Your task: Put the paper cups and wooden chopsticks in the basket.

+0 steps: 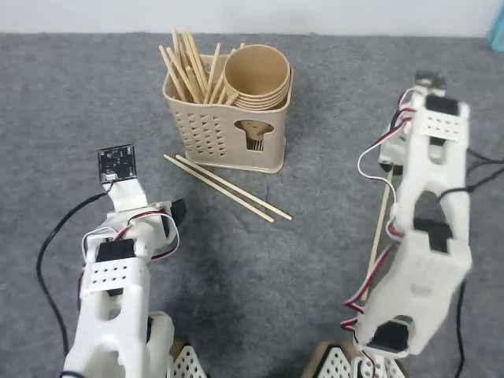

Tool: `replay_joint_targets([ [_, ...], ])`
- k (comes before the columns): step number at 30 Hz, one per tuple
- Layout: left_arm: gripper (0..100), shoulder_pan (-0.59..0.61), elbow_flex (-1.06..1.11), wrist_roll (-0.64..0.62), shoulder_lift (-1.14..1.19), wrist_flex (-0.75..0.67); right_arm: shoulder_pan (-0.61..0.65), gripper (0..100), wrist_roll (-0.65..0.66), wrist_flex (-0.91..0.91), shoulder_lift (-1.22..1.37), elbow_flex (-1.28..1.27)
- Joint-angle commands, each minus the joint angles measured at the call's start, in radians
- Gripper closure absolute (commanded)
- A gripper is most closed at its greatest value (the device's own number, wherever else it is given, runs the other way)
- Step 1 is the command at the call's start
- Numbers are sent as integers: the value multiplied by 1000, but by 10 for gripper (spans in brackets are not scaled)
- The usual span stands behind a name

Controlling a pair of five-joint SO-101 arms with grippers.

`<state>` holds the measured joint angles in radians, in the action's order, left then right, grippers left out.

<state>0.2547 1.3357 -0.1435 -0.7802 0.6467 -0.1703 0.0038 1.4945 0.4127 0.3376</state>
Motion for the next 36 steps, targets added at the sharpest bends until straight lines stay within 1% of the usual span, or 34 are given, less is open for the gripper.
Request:
replay_joint_targets([
  [1, 736, -9, -7, 12, -20, -23, 5, 991, -14, 137, -209, 40],
  [5, 736, -9, -5, 14, -20, -23, 28, 991, -14, 223, -312, -23],
  [8, 736, -9, -4, 14, -26, -23, 58, 991, -14, 217, -394, -143],
  [14, 736, -6, -4, 14, -26, -23, 143, 991, -23, 77, -631, -414],
  [17, 736, -6, -5, 14, -26, -23, 205, 991, -87, 10, -742, -457],
  [21, 736, -5, -2, 14, -23, -49, 289, 991, -118, -74, -834, -405],
  [26, 736, -5, -2, 14, -23, -54, 437, 991, -118, -113, -852, -183],
  [28, 736, -5, -2, 14, -21, -55, 510, 991, -114, -162, -852, -97],
  [31, 736, -5, -2, 14, -21, -55, 598, 991, -110, -303, -852, -9],
  [36, 736, -5, -2, 14, -21, -55, 684, 991, -110, -651, -848, 12],
])
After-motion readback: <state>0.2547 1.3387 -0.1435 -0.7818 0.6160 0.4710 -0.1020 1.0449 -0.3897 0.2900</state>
